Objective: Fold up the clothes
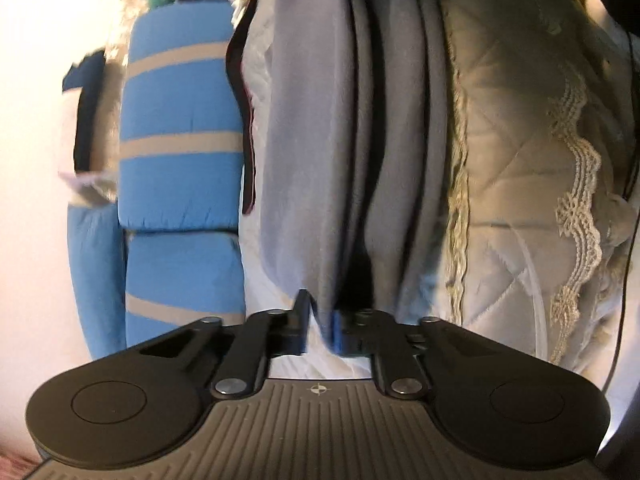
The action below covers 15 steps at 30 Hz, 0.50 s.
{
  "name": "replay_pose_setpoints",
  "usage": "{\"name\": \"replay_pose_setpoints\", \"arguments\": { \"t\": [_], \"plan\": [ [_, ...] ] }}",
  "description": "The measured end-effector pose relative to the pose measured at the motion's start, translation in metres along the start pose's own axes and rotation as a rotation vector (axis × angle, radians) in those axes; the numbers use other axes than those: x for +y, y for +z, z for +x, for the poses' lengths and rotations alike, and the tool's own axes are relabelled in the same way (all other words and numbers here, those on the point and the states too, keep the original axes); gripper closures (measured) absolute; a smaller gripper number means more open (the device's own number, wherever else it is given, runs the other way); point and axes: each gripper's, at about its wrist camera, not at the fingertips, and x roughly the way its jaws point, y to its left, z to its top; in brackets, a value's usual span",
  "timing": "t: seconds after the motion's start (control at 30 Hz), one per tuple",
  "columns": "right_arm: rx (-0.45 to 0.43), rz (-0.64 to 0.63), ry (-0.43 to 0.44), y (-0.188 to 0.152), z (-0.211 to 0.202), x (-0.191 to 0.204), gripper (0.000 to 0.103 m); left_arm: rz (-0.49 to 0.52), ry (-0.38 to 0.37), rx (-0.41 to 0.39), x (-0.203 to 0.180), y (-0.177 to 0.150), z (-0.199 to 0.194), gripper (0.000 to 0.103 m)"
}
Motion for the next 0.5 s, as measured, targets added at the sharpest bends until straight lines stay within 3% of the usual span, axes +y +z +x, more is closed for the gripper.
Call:
{"name": "replay_pose_setpoints", "arguments": {
  "t": [0.5],
  "plan": [
    [-0.081,-0.002,0.024,0.020,-0.016,0.005,0.085,-0.298,-0.194,0.058,0.038,-0.021,0.016,0.094]
  ]
}}
